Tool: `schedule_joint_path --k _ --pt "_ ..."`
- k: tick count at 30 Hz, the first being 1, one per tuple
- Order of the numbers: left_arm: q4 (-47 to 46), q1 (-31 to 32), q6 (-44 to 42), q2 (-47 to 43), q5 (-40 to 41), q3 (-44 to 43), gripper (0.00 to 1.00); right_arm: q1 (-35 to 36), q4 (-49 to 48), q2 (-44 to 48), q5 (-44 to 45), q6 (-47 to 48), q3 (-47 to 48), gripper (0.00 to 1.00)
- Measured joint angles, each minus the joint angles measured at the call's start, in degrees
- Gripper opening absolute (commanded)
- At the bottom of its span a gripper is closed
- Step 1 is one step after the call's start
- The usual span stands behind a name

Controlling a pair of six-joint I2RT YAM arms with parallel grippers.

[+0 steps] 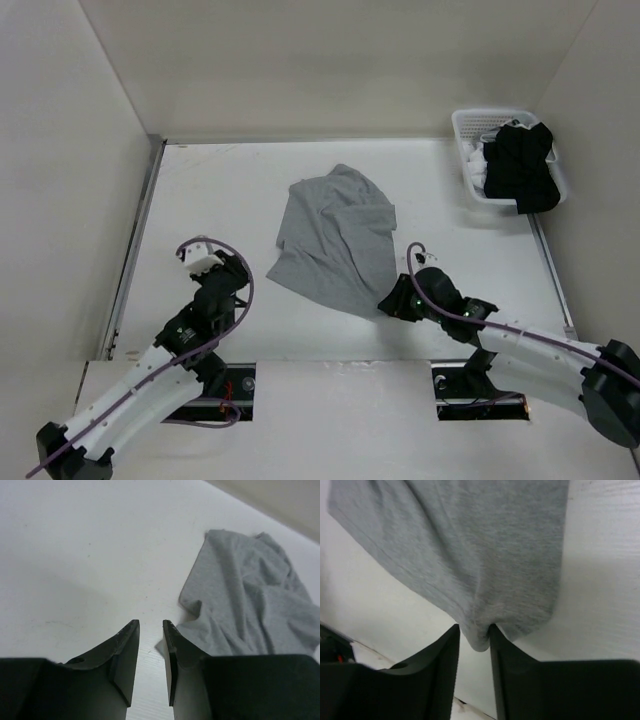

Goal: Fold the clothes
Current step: Flatten the tank top out

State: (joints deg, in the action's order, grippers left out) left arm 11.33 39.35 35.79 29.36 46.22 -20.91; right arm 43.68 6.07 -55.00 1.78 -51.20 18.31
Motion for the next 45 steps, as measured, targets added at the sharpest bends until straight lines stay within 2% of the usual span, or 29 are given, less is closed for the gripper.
schedule_joint_path --k 2,4,6,9,12,15,22,34,39,43,45 --pt "1.9 -0.7 2.9 -2.8 0.5 -0.1 0.24 0.3 0.0 2.4 1.1 -0.5 0.0 0.42" --pt "2.2 -2.0 5.2 -1.4 0.0 -0.8 0.25 0.1 0.4 5.4 2.3 -0.9 0.2 0.44" --pt "1.2 -3.4 6.3 5.8 -2.3 -2.1 0.26 -0.7 1.6 8.1 3.6 -0.9 0.7 0.46" --pt "-0.9 -4.7 6.0 21.3 -7.9 -4.7 0.27 -2.5 3.0 10.5 5.8 -0.6 1.8 0.45" --pt "-2.8 -5.3 5.2 36.4 -12.4 -7.4 0.30 -3.2 4.2 10.8 7.9 0.0 2.3 0.36" --pt "-4.3 -5.7 4.6 43.7 -15.1 -7.6 0.32 -3.2 5.4 10.7 9.3 0.0 2.2 0.32" --pt "-10.9 -7.3 3.3 44.2 -19.6 -7.6 0.32 -2.5 5.5 10.3 10.5 0.0 2.2 0.36" --pt "-12.0 -9.7 2.9 45.7 -26.6 -6.7 0.28 -2.4 5.4 10.1 11.3 -0.1 2.1 0.42" --pt "-12.0 -9.7 2.9 46.3 -26.7 -6.6 0.18 -2.4 5.0 9.7 11.4 -0.3 1.7 0.43" --pt "-12.3 -10.1 3.0 46.7 -26.5 -6.6 0.04 -2.4 5.0 9.6 11.4 -0.5 1.7 0.44" --pt "-12.4 -10.4 3.0 46.7 -26.6 -6.6 0.00 -2.4 5.0 9.5 11.4 -0.7 1.7 0.46"
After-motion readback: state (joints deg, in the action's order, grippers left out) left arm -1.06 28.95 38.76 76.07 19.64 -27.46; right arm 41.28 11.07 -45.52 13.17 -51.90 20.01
